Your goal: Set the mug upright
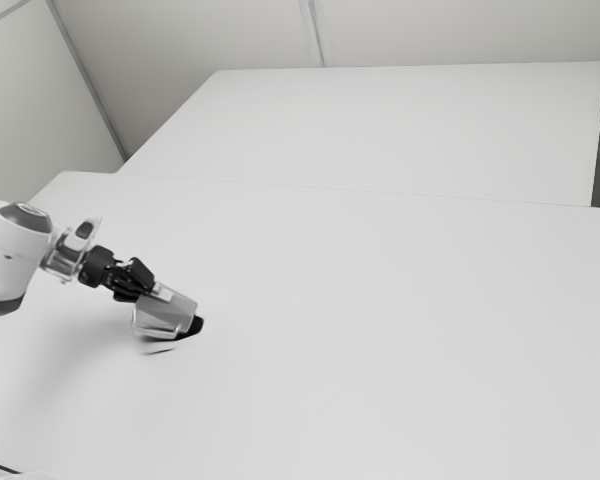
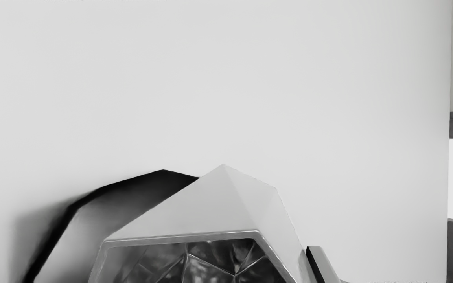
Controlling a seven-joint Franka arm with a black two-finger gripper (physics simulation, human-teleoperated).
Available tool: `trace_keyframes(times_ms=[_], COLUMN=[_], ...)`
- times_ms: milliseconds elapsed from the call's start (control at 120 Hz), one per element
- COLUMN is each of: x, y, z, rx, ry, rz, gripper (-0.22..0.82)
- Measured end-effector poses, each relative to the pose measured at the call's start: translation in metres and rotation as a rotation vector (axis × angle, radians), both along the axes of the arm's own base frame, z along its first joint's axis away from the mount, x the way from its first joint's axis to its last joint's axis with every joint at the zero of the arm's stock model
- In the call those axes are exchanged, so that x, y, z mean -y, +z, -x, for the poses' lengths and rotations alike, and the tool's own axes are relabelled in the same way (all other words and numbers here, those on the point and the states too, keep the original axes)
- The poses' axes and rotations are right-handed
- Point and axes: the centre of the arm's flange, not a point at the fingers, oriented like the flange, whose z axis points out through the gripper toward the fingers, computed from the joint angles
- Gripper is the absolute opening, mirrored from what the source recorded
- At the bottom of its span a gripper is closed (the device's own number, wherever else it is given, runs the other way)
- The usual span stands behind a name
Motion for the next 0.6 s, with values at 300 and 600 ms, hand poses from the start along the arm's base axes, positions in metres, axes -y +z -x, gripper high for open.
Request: trace_keyframes(times_ms=[300, 600], x=[0.045, 0.171], y=[0.092, 0.160], z=[-0.014, -0.026], rx=[0.138, 0.109], ry=[-0.130, -0.496], rz=[-0.116, -0.462], gripper=[-0.17, -0.17])
